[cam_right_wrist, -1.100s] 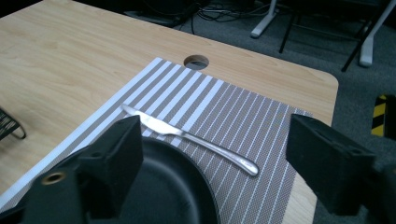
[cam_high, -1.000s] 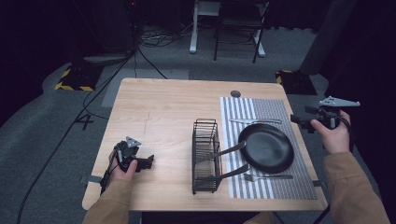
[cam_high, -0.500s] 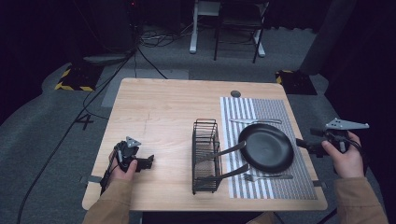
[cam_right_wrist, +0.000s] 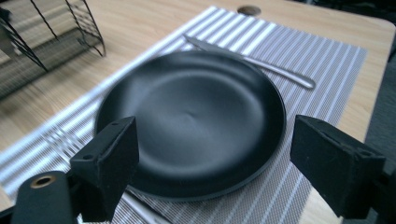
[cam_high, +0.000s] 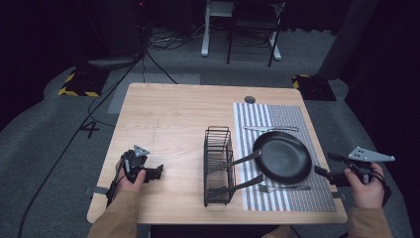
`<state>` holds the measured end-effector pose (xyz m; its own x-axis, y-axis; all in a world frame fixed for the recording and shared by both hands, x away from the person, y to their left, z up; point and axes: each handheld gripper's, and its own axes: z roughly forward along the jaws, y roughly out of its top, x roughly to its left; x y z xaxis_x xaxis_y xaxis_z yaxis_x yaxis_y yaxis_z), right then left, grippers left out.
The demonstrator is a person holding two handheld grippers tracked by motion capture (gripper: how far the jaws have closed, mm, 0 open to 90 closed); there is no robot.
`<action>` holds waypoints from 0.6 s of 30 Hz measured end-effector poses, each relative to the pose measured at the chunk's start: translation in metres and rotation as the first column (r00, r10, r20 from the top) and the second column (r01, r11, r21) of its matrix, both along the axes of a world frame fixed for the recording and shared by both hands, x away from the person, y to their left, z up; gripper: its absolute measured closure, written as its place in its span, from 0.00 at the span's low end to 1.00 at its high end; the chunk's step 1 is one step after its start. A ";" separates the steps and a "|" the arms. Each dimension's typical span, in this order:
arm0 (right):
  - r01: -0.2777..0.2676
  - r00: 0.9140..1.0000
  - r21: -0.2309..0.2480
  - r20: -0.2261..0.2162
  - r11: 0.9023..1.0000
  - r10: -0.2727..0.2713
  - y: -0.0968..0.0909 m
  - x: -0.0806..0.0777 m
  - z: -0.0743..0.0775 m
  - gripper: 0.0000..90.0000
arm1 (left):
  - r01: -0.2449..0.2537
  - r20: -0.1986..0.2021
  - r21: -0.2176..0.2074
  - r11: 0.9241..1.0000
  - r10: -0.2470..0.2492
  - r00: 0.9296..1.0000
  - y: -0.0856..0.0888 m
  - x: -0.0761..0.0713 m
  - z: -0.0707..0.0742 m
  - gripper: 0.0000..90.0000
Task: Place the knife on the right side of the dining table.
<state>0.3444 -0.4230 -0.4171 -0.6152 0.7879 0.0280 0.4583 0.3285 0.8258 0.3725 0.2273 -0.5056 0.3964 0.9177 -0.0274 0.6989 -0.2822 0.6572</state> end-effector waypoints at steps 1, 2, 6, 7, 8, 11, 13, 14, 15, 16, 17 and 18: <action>0.000 1.000 0.000 0.000 1.000 0.000 0.000 0.000 0.000 0.18 | 0.000 0.000 0.000 1.000 0.000 1.000 0.000 0.000 0.000 0.00; 0.002 1.000 -0.003 0.002 1.000 -0.002 -0.001 -0.002 -0.007 0.18 | -0.001 0.000 0.000 1.000 0.001 1.000 0.000 0.000 0.000 0.00; 0.013 1.000 -0.016 0.002 1.000 -0.013 -0.003 -0.007 -0.021 0.19 | -0.001 0.000 -0.001 1.000 0.001 1.000 0.000 0.000 0.000 0.00; 0.013 1.000 -0.016 0.002 1.000 -0.013 -0.003 -0.007 -0.021 0.19 | -0.001 0.000 -0.001 1.000 0.001 1.000 0.000 0.000 0.000 0.00; 0.012 1.000 -0.007 0.004 1.000 -0.012 -0.004 -0.008 -0.026 0.19 | 0.000 0.000 0.000 1.000 0.000 1.000 0.000 0.000 0.000 0.00; 0.053 0.999 0.058 0.005 0.997 -0.053 -0.007 -0.011 -0.039 0.19 | 0.000 0.000 0.000 1.000 0.000 1.000 0.000 0.000 0.000 0.00; 0.096 0.995 0.064 0.002 0.993 -0.096 -0.009 -0.014 -0.048 0.19 | 0.000 0.000 0.000 1.000 0.000 1.000 0.000 0.000 0.000 0.00; 0.123 0.992 0.068 -0.005 0.990 -0.123 -0.012 -0.016 -0.055 0.19 | -0.001 0.000 0.000 1.000 0.001 1.000 0.000 0.000 0.000 0.00; 0.123 0.992 0.068 -0.005 0.990 -0.123 -0.012 -0.016 -0.055 0.19 | -0.001 0.000 0.000 1.000 0.001 1.000 0.000 0.000 0.000 0.00; 0.129 0.992 0.052 -0.017 0.990 -0.129 -0.015 -0.016 -0.063 0.19 | 0.000 0.000 0.001 1.000 0.000 1.000 0.000 0.000 0.000 0.00; 0.129 0.992 0.052 -0.017 0.990 -0.129 -0.015 -0.016 -0.063 0.19 | 0.000 0.000 0.001 1.000 0.000 1.000 0.000 0.000 0.000 0.00; 0.134 0.991 0.055 -0.026 0.989 -0.133 -0.015 -0.016 -0.066 0.19 | 0.000 0.000 0.000 1.000 0.000 1.000 0.000 0.000 0.000 0.00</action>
<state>0.3281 -0.4383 -0.4831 -0.5035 0.8596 0.0867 0.5130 0.2167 0.8306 0.3724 0.2273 -0.5056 0.3963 0.9177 -0.0273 0.6989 -0.2823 0.6572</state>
